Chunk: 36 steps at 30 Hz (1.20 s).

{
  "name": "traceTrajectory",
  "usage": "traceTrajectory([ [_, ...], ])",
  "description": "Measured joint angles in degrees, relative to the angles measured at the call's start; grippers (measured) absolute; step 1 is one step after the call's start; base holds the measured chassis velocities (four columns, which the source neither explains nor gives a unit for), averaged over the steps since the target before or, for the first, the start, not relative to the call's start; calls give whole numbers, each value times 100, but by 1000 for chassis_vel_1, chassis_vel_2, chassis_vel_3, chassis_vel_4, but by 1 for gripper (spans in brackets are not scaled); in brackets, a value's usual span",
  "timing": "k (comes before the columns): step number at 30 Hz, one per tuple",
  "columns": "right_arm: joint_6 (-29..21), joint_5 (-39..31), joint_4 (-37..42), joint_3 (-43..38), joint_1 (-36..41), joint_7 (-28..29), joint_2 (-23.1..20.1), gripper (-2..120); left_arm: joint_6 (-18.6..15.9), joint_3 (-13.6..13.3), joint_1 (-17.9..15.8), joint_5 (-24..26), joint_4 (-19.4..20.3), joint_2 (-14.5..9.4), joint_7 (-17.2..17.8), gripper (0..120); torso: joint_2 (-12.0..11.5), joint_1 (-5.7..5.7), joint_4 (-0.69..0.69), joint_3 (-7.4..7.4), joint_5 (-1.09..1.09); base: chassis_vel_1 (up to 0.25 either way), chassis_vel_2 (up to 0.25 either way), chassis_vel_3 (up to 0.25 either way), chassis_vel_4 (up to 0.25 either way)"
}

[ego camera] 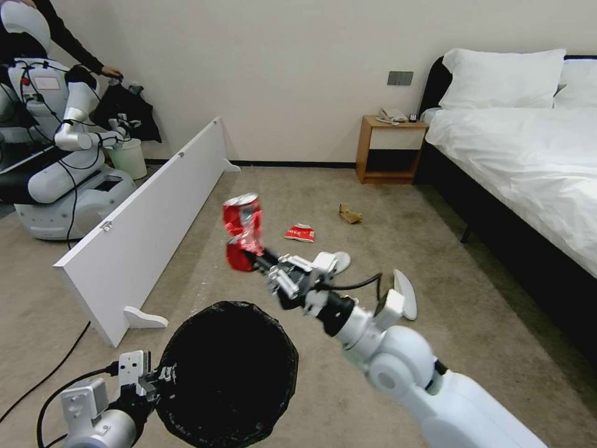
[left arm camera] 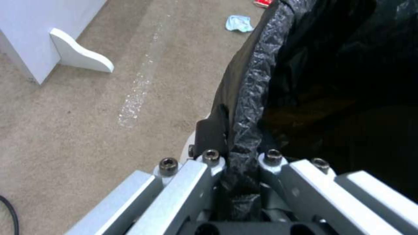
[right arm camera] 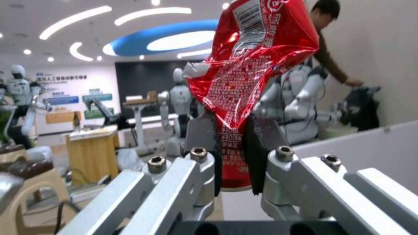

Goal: Pick up the trash bin, then pick up the garbage from the floor and place it into the trash bin.

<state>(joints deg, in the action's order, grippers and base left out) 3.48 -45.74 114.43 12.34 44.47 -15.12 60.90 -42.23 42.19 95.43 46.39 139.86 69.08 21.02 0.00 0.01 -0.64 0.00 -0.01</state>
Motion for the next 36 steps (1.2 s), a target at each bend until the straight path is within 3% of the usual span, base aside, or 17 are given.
traceTrajectory([
  [20, 66, 835, -265, 334, 800, 66, -292, 14, 3, -1, -76, 193, 23, -68, 81, 2, 0, 0, 1, 0, 1, 0, 0, 0, 0],
  [36, 68, 1060, -280, 504, 861, 123, -249, 75, 9, -12, -49, 264, 75, -43, 127, 2, 0, 0, 1, 0, 1, 0, 0, 0, 0],
])
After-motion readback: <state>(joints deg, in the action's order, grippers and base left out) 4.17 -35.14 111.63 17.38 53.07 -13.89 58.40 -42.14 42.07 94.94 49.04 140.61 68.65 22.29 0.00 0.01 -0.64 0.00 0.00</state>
